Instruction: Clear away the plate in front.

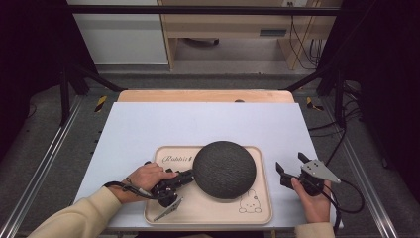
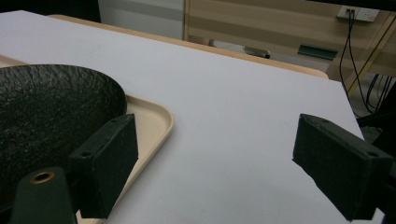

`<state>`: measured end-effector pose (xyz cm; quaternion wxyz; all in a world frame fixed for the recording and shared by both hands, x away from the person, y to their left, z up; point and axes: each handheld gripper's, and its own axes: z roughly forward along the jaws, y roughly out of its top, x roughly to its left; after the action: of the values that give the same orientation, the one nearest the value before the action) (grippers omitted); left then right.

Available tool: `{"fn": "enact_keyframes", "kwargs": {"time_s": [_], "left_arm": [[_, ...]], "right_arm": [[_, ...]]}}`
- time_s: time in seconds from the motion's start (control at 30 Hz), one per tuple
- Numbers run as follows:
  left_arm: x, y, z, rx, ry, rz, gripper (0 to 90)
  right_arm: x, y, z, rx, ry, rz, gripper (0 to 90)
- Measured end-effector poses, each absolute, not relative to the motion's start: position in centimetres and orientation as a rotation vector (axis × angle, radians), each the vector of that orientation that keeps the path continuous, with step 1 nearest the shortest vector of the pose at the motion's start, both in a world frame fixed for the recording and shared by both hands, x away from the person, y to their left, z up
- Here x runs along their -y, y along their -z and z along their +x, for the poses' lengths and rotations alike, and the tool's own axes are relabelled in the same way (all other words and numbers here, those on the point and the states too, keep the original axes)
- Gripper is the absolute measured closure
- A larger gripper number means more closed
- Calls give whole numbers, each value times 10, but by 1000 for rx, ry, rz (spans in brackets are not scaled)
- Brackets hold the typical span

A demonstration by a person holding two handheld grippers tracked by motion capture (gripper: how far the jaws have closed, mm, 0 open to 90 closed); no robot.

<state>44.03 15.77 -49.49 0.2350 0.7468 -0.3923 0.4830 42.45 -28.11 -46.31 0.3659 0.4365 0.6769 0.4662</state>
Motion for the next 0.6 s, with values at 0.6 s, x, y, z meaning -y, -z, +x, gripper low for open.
{"fn": "enact_keyframes", "kwargs": {"time_s": [0.6], "left_arm": [[-172,489,452,1004,-1385,2097,624]], "right_arm": [[281,464,425,-1741,-1200,1129,139]]}}
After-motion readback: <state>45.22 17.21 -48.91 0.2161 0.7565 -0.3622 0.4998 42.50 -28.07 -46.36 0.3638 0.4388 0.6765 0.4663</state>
